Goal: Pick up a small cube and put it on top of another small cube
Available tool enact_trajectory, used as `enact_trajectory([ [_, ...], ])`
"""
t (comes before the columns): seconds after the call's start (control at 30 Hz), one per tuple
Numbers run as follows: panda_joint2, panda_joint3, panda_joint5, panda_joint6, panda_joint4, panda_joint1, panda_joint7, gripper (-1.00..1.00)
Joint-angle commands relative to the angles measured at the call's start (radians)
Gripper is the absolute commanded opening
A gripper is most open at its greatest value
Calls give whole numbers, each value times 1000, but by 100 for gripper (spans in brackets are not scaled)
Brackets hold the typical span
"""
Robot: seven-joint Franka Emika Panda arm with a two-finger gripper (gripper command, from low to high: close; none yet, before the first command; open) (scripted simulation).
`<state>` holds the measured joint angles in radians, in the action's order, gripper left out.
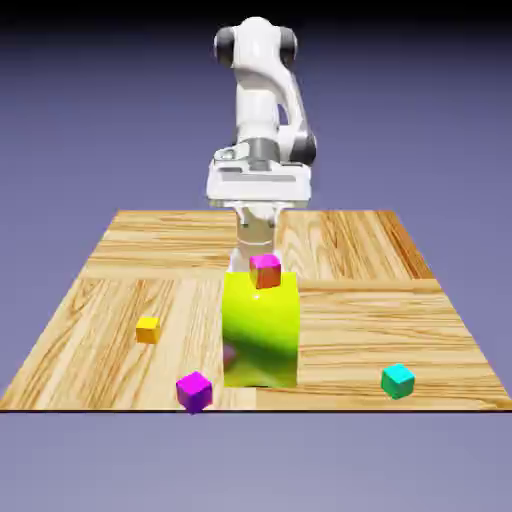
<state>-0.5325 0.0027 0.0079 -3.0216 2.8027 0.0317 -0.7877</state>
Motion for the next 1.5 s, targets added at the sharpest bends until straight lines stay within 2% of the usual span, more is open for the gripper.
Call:
enact_trajectory([
  [0.0, 31, 2, 7, 13, -6, 36, -39, 0],
  [0.67, 652, 47, 137, 269, -126, 761, -812, 0],
  [0.73, 655, 47, 138, 270, -127, 765, -816, 0],
  [0.97, 889, 78, 168, 74, -165, 782, -788, 0],
  [1.0, 889, 78, 168, 74, -165, 782, -788, -100],
  [1.23, 672, 49, 140, 256, -130, 766, -814, -100],
  [1.47, 763, 159, -118, 371, -270, 768, -557, -100],
])
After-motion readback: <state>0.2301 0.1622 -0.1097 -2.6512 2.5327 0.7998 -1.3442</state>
